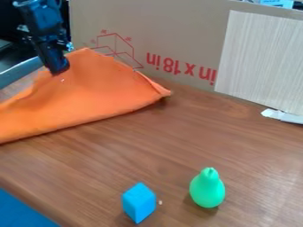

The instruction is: Fold cloth from top right to bottom left

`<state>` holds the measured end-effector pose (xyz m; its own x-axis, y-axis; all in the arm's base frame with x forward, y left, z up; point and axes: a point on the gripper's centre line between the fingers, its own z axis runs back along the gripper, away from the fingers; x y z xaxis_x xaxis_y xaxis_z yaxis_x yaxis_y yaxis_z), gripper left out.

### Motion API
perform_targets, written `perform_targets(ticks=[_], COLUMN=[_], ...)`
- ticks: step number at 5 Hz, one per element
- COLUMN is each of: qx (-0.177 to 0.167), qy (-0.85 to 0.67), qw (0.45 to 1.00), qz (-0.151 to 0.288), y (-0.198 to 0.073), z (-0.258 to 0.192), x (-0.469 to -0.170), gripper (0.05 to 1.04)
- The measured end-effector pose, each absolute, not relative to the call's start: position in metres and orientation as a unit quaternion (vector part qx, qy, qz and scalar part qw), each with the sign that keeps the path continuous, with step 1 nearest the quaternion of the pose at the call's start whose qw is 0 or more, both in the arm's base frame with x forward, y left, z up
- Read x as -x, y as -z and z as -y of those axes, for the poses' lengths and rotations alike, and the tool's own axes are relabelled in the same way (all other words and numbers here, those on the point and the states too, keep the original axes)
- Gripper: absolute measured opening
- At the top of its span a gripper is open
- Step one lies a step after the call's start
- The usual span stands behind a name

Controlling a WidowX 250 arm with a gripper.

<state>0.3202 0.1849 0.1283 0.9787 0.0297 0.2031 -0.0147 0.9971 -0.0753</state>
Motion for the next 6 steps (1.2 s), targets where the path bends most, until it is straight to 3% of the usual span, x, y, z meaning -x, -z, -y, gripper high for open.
perform_targets(ticks=[2, 5, 6], qx=[0.043, 0.023, 0.014], qy=[-0.046, -0.052, -0.055], qw=[0.996, 0.998, 0.998], qz=[0.063, 0.021, 0.019], y=[-0.124, -0.117, -0.119], z=[-0.22, -0.249, -0.252], x=[-0.348, -0.377, -0.378], gripper=[0.051, 0.071, 0.219])
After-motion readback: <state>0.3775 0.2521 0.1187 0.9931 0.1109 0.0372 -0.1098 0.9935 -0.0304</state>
